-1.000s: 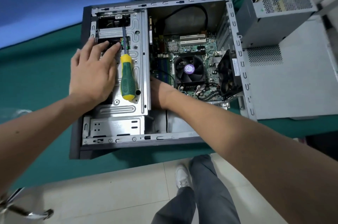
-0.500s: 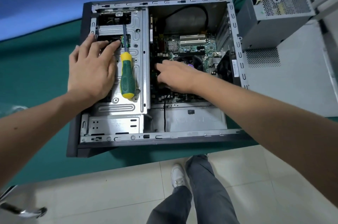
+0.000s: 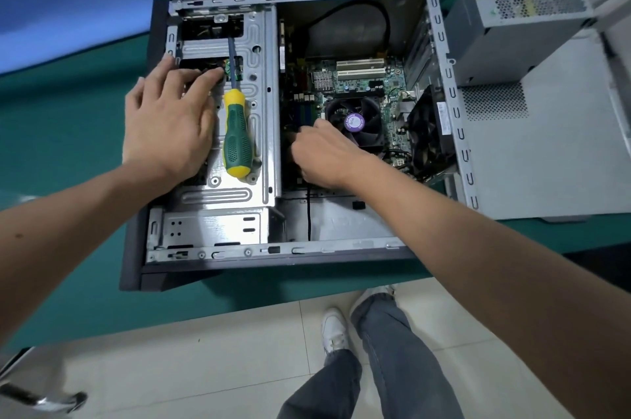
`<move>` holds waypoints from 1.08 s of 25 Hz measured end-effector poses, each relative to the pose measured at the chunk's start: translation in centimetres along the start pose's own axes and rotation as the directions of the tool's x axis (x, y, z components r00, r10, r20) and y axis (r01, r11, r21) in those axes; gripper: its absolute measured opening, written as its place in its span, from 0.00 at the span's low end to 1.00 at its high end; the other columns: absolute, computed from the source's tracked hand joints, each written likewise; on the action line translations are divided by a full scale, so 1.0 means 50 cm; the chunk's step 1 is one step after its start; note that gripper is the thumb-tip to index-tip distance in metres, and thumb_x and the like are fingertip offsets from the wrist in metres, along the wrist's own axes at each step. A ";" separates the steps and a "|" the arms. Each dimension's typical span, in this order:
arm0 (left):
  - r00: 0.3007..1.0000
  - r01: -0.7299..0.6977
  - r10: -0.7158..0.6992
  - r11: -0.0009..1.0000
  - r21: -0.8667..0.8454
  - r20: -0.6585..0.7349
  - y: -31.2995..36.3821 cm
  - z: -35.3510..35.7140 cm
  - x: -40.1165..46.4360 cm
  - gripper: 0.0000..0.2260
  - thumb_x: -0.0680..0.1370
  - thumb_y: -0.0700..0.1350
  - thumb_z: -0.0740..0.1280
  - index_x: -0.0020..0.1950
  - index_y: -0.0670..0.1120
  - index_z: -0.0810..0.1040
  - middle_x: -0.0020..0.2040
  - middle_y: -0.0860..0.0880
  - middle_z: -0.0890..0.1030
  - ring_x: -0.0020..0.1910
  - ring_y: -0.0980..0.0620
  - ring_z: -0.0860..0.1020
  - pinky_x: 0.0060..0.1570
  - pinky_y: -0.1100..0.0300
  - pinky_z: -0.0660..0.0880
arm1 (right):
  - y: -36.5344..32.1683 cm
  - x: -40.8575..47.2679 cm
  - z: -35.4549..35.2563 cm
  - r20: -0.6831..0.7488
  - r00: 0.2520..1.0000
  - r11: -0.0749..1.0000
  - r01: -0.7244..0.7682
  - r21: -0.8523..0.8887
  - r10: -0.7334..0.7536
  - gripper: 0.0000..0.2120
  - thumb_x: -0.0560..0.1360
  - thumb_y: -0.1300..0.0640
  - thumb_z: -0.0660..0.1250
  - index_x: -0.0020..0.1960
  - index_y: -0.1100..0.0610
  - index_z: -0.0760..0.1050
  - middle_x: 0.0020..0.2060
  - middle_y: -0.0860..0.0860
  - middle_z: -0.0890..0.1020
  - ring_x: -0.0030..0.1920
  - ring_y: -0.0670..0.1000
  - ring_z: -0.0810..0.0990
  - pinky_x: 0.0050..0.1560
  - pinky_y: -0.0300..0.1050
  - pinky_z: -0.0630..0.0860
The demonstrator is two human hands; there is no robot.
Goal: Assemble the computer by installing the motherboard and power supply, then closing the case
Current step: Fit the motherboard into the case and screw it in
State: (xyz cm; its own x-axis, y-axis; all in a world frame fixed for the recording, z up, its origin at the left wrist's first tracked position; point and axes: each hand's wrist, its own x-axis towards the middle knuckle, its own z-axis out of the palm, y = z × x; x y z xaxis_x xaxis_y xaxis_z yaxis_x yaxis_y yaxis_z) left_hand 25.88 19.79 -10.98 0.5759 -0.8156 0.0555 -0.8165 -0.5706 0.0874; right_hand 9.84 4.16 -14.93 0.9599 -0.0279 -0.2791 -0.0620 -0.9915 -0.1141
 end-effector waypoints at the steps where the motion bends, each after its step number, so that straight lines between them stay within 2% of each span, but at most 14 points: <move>1: 1.000 0.000 0.000 1.000 -0.005 -0.007 0.000 -0.001 0.001 0.22 0.83 0.52 0.48 0.76 0.54 0.64 0.70 0.42 0.71 0.78 0.43 0.56 0.72 0.41 0.55 | 0.002 0.002 -0.004 0.003 1.000 1.000 -0.003 0.009 0.003 0.15 0.73 0.64 0.62 0.31 0.56 0.60 0.33 0.51 0.69 0.40 0.55 0.67 0.51 0.51 0.67; 4: 1.000 0.003 -0.003 1.000 -0.019 -0.024 0.000 0.000 0.004 0.21 0.84 0.52 0.49 0.75 0.54 0.66 0.69 0.40 0.71 0.77 0.42 0.57 0.72 0.41 0.56 | 0.005 0.010 -0.013 0.009 0.999 0.997 -0.038 0.069 0.037 0.15 0.69 0.65 0.63 0.29 0.56 0.59 0.27 0.51 0.65 0.32 0.58 0.67 0.40 0.48 0.69; 6: 1.000 0.003 -0.004 1.000 -0.030 -0.031 0.002 -0.003 0.004 0.19 0.84 0.50 0.52 0.75 0.53 0.67 0.69 0.39 0.70 0.77 0.41 0.58 0.72 0.40 0.56 | 0.006 0.011 -0.013 0.013 0.998 0.995 -0.057 0.083 0.056 0.14 0.67 0.65 0.64 0.29 0.57 0.59 0.26 0.51 0.65 0.27 0.55 0.65 0.34 0.46 0.64; 8: 0.999 0.033 -0.034 0.999 -0.034 -0.016 0.010 -0.006 0.003 0.18 0.85 0.49 0.54 0.75 0.54 0.68 0.70 0.38 0.68 0.77 0.40 0.58 0.72 0.36 0.55 | 0.008 0.008 -0.009 0.011 0.998 0.995 -0.062 0.082 0.061 0.14 0.67 0.63 0.63 0.30 0.57 0.59 0.26 0.50 0.65 0.25 0.52 0.62 0.32 0.46 0.60; 11: 0.992 0.128 -0.126 0.990 -0.065 0.030 0.026 -0.012 0.001 0.18 0.84 0.50 0.54 0.74 0.56 0.67 0.74 0.41 0.62 0.77 0.41 0.56 0.68 0.27 0.55 | 0.011 0.007 -0.009 0.008 0.998 0.994 -0.060 0.088 0.059 0.13 0.68 0.63 0.63 0.30 0.57 0.60 0.27 0.51 0.65 0.26 0.52 0.63 0.29 0.46 0.57; 14: 0.990 0.140 -0.138 0.988 -0.068 0.021 0.029 -0.008 -0.002 0.19 0.84 0.51 0.51 0.75 0.58 0.65 0.74 0.43 0.64 0.78 0.45 0.52 0.66 0.31 0.59 | 0.011 0.010 -0.008 0.004 0.999 0.992 -0.049 0.113 0.049 0.12 0.69 0.63 0.62 0.31 0.57 0.60 0.29 0.51 0.66 0.29 0.54 0.65 0.31 0.46 0.60; 17: 0.991 0.136 -0.136 0.990 -0.047 0.002 0.026 0.002 -0.006 0.19 0.84 0.51 0.50 0.75 0.58 0.64 0.73 0.43 0.66 0.78 0.46 0.52 0.63 0.33 0.61 | 0.012 0.016 0.002 0.032 0.999 0.992 -0.034 0.118 0.031 0.08 0.70 0.61 0.62 0.35 0.58 0.65 0.35 0.53 0.71 0.39 0.57 0.70 0.38 0.47 0.66; 20: 0.990 0.144 -0.144 0.989 -0.030 0.004 0.029 0.005 -0.007 0.19 0.84 0.51 0.50 0.75 0.57 0.64 0.72 0.43 0.67 0.78 0.46 0.53 0.62 0.32 0.63 | 0.011 0.014 0.003 0.060 0.998 0.993 -0.015 0.113 0.008 0.11 0.71 0.62 0.63 0.33 0.58 0.62 0.33 0.50 0.68 0.41 0.56 0.70 0.41 0.47 0.66; 22: 0.989 0.146 -0.146 0.989 -0.020 0.008 0.032 0.004 -0.008 0.19 0.84 0.51 0.51 0.75 0.57 0.64 0.71 0.43 0.68 0.78 0.46 0.53 0.61 0.33 0.64 | 0.013 0.011 0.000 0.059 0.998 0.995 -0.014 0.101 0.008 0.12 0.72 0.64 0.63 0.35 0.59 0.62 0.37 0.51 0.69 0.43 0.55 0.68 0.42 0.48 0.64; 25: 0.990 0.142 -0.142 0.990 -0.012 0.003 0.035 -0.001 -0.007 0.19 0.84 0.51 0.51 0.75 0.56 0.64 0.71 0.43 0.68 0.78 0.45 0.53 0.61 0.33 0.64 | 0.016 0.009 -0.003 0.029 1.000 0.996 -0.015 0.090 0.012 0.01 0.74 0.63 0.65 0.45 0.60 0.73 0.47 0.56 0.75 0.52 0.57 0.71 0.45 0.47 0.63; 27: 0.990 0.143 -0.143 0.990 -0.006 0.001 0.035 -0.003 -0.005 0.19 0.84 0.50 0.52 0.75 0.56 0.64 0.71 0.43 0.68 0.78 0.45 0.53 0.61 0.33 0.64 | 0.011 0.013 -0.002 0.036 0.999 0.997 -0.015 0.071 0.012 0.03 0.75 0.60 0.66 0.48 0.59 0.75 0.51 0.57 0.78 0.55 0.58 0.73 0.47 0.47 0.63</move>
State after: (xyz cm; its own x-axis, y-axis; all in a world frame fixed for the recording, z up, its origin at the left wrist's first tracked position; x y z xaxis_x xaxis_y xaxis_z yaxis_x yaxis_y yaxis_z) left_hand 24.29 19.01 -10.71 0.6864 -0.7261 0.0412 -0.7258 -0.6805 0.1002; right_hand 10.44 3.59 -15.06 0.9486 -0.0354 -0.3144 -0.0952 -0.9796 -0.1771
